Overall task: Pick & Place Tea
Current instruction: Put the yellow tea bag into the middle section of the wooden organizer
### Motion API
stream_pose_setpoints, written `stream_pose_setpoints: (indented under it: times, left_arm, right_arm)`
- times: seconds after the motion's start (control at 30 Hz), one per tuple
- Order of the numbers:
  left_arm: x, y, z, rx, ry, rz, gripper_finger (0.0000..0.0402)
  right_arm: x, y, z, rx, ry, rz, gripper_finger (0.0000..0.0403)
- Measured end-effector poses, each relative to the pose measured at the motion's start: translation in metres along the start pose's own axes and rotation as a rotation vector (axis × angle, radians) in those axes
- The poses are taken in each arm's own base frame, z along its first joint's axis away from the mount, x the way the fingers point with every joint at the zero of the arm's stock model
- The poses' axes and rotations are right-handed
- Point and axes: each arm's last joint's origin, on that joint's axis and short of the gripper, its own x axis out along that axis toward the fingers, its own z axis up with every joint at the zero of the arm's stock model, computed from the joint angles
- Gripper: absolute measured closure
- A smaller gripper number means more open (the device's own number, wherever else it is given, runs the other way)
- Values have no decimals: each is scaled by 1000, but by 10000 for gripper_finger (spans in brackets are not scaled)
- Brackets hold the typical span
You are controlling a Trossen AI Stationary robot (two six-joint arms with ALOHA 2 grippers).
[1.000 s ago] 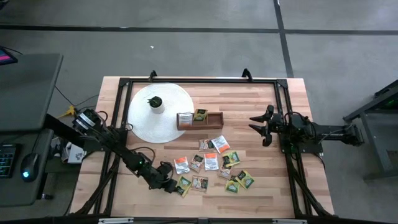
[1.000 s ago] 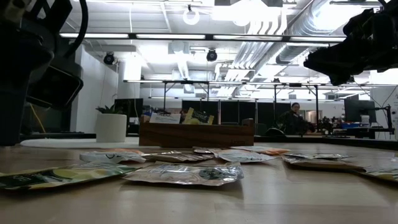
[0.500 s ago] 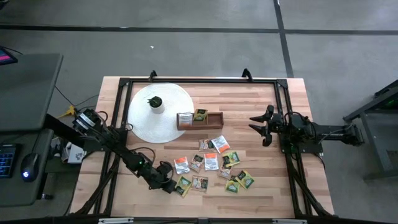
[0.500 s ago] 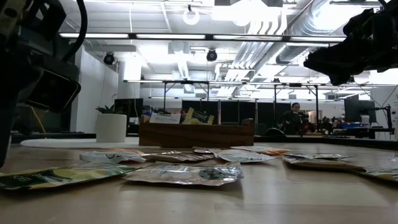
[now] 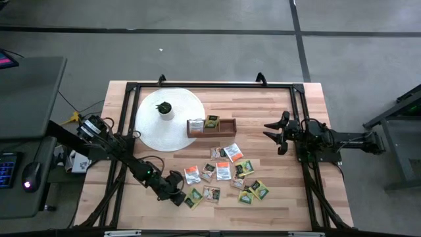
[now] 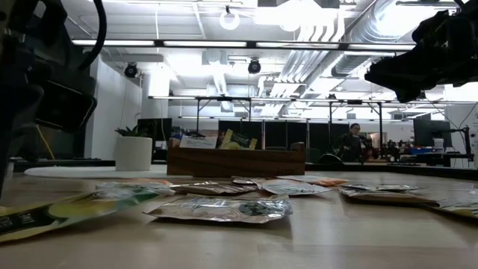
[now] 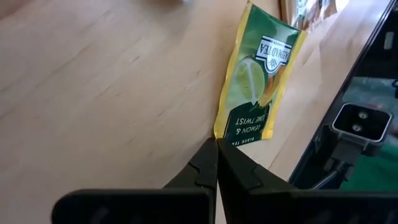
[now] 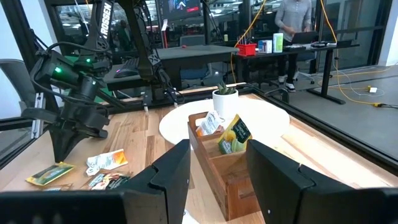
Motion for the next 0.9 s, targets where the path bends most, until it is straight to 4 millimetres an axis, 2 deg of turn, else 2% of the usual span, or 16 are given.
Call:
stream_pose_setpoints:
  times: [0.37, 0.53, 0.77, 0.9]
  left_arm:
    - [-1, -27, 0, 89, -29, -49, 401]
    - [-11, -45, 0, 150, -20, -10, 401]
    - [-45, -76, 3, 262, -35, 104, 401]
    - [-60, -94, 11, 323, -19, 201, 401]
  right_arm:
    - [0, 0, 0, 0, 0, 0, 250]
    - [0, 0, 0, 0, 0, 0, 250]
    - [0, 0, 0, 0, -1, -1, 250]
    - [0, 0, 0, 0, -1, 0, 250]
